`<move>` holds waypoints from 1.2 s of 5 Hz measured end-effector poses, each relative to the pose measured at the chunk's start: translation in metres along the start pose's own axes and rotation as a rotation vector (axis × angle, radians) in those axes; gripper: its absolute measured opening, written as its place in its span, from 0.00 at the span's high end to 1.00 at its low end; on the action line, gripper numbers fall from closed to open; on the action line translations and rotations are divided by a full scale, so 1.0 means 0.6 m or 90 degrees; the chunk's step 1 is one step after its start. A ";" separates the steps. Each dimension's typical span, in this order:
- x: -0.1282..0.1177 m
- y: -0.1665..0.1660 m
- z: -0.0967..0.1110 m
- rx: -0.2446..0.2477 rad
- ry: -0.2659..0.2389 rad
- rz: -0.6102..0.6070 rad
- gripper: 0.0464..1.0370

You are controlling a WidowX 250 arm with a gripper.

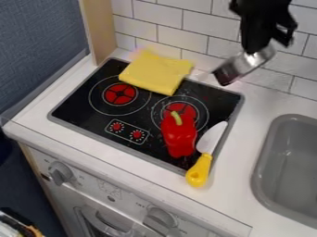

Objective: Move the silver pan to the bottom left corner of the burner

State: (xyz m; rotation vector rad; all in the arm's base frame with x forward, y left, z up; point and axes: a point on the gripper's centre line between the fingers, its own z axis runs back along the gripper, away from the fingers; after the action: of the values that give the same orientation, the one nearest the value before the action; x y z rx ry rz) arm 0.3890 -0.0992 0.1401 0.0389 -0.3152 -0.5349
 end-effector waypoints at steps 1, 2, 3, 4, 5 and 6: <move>-0.006 0.006 0.020 0.014 -0.005 0.011 0.99; -0.017 0.021 0.046 0.024 -0.021 0.037 0.99; -0.026 0.032 0.048 0.023 -0.020 0.058 0.99; -0.028 0.044 0.061 0.021 -0.032 0.080 0.99; -0.033 0.046 0.062 0.014 -0.028 0.080 1.00; -0.039 0.044 0.057 0.011 -0.017 0.078 0.98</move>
State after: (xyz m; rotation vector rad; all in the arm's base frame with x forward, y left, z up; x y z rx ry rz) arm 0.3727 -0.0630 0.1692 0.0295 -0.3453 -0.4117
